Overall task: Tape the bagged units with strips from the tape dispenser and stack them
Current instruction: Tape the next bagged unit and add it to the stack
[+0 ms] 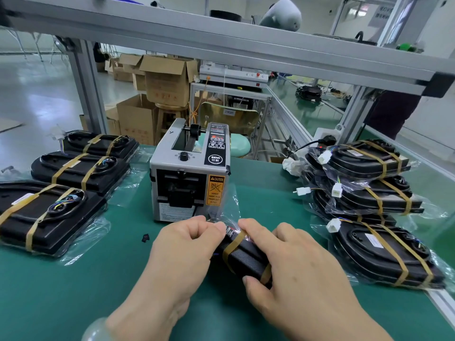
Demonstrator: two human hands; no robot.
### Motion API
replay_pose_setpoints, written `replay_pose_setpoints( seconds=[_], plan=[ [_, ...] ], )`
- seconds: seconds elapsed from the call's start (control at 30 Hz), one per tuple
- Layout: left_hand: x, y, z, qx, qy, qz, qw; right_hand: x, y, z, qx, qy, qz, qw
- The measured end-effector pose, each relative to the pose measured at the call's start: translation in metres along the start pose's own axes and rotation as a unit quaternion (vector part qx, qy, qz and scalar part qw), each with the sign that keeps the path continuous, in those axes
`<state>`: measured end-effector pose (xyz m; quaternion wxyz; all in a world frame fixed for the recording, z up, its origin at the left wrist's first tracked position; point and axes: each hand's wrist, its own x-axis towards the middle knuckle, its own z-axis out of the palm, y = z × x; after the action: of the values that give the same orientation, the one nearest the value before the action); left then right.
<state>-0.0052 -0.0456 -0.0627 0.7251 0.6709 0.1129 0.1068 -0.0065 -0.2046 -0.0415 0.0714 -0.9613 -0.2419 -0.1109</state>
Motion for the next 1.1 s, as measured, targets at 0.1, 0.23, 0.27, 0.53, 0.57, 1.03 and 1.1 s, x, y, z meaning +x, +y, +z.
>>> replay_pose_setpoints(
  seconds=[0.1,0.23,0.27,0.53,0.57,1.03,1.1],
  plan=[
    [0.0,-0.001,0.0,0.005,0.003,0.0,1.0,0.001,0.0,-0.001,0.0,-0.004,0.002,1.0],
    [-0.001,0.0,0.001,0.021,0.008,0.003,1.0,0.001,0.0,-0.001,-0.002,-0.008,0.003,1.0],
    [-0.001,0.0,0.001,0.024,0.008,0.004,1.0,0.001,0.0,-0.001,-0.002,-0.008,0.004,1.0],
    [-0.004,0.001,0.004,0.085,0.036,0.022,0.995,0.001,0.001,-0.001,-0.006,-0.005,0.006,1.0],
    [-0.004,0.0,0.004,0.092,0.039,0.023,0.995,0.001,0.001,-0.001,-0.007,-0.006,0.006,1.0],
    [-0.003,-0.008,0.01,0.18,0.095,0.089,0.975,0.002,0.001,-0.002,-0.012,-0.003,-0.002,1.0],
    [-0.004,-0.01,0.011,0.188,0.103,0.099,0.972,0.002,0.001,-0.001,-0.009,-0.001,-0.002,1.0]
  ],
)
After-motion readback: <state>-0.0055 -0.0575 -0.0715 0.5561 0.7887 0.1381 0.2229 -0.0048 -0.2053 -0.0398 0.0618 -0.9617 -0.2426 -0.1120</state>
